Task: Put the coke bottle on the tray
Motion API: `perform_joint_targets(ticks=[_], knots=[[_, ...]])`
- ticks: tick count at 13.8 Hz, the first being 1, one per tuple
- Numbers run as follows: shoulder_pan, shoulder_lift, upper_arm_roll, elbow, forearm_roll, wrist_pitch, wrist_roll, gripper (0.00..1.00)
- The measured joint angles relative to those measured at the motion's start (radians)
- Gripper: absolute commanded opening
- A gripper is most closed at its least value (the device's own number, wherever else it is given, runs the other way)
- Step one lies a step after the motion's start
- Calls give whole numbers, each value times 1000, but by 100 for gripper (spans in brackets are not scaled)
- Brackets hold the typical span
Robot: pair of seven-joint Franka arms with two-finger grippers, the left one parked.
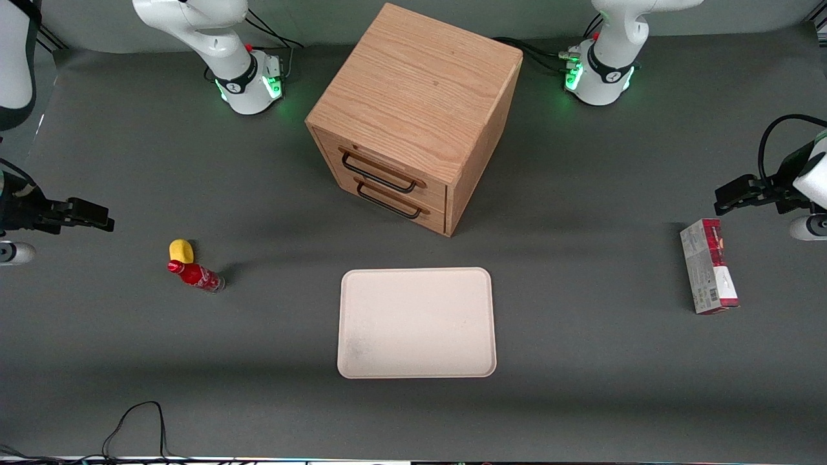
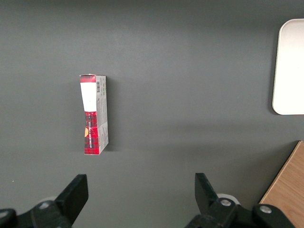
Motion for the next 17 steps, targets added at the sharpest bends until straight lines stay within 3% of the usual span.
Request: perform_joint_targets(ticks=[5,13,17], knots=[[6,22,0,-44,4,92,0,100],[7,20,0,-465,8,554,0,100],[7,16,0,-562,8,658,0,100]])
